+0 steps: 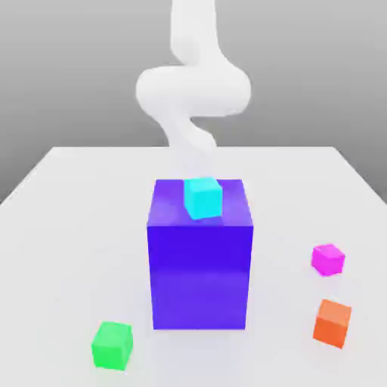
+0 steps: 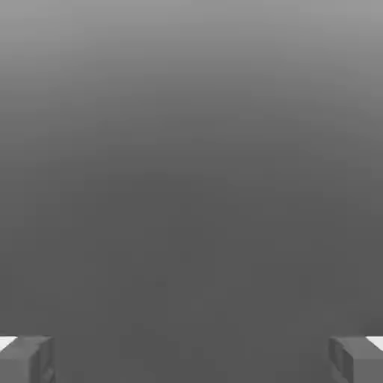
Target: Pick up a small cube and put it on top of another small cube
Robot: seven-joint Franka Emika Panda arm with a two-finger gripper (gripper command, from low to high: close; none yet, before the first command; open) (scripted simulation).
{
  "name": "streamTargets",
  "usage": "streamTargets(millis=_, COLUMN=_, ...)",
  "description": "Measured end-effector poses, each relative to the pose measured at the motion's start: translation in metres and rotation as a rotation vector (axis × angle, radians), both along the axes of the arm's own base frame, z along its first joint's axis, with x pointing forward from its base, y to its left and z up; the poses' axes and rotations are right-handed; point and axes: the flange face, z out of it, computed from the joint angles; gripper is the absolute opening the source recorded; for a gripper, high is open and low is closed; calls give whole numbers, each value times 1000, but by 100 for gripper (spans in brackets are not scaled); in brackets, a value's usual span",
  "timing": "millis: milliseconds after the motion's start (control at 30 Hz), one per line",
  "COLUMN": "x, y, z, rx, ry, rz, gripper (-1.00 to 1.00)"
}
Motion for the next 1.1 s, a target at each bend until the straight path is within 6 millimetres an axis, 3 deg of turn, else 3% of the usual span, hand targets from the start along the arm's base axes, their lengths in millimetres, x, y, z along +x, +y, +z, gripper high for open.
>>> streamTargets(millis=133, x=33, y=46, z=-71, rx=-79, ry=102, rz=-20, gripper=0)
streamTargets(millis=267, x=52, y=83, z=-146, rx=-142, ry=195, rz=-22, gripper=0)
streamTargets(millis=500, x=48, y=138, z=-276, rx=-212, ry=349, rz=14, gripper=0)
streamTargets(millis=667, x=18, y=172, z=-358, rx=-226, ry=452, rz=66, gripper=0)
streamTargets(millis=833, x=-33, y=206, z=-421, rx=-209, ry=550, rz=144, gripper=0)
streamTargets(millis=967, x=-84, y=232, z=-456, rx=-174, ry=624, rz=219, gripper=0)
streamTargets(millis=1100, x=-140, y=254, z=-475, rx=-118, ry=696, rz=299, gripper=0)
